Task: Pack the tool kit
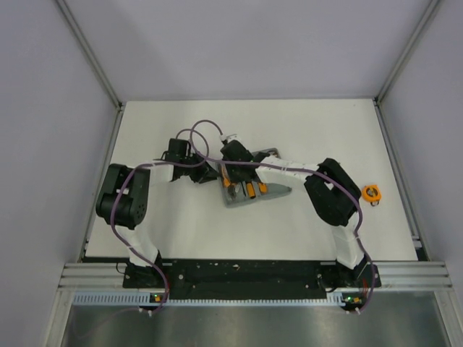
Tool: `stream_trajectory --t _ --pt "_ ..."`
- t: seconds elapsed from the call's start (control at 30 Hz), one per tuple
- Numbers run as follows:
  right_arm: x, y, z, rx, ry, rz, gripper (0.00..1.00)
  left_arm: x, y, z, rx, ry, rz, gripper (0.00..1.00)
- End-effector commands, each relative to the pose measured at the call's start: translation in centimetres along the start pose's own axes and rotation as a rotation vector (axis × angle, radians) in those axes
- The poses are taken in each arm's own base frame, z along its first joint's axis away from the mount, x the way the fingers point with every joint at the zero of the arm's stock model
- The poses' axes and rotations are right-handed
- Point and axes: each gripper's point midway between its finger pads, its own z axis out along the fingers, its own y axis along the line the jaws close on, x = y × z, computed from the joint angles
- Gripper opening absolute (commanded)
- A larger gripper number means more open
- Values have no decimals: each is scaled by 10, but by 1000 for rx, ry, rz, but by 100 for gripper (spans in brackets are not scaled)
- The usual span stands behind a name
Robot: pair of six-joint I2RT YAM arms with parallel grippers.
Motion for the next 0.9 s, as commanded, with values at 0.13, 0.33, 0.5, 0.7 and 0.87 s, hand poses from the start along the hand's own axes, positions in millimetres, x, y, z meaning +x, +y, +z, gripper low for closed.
stream_trajectory --t 0.13,0.33,0.5,0.7,0.87 --pt "-6 -4 9 0 -19 19 15 13 32 11 -163 42 20 33" --pt "2 -3 8 -16 -2 34 13 15 36 11 -187 48 19 34" --pt "-45 2 -20 -22 -115 14 23 4 13 -1 -140 11 43 40" --pt "-86 12 -48 -61 -206 -10 32 -21 -27 -29 -66 -87 80 58" --pt "-86 23 -37 -103 -186 -54 31 -40 -31 -40 -72 -145 74 60"
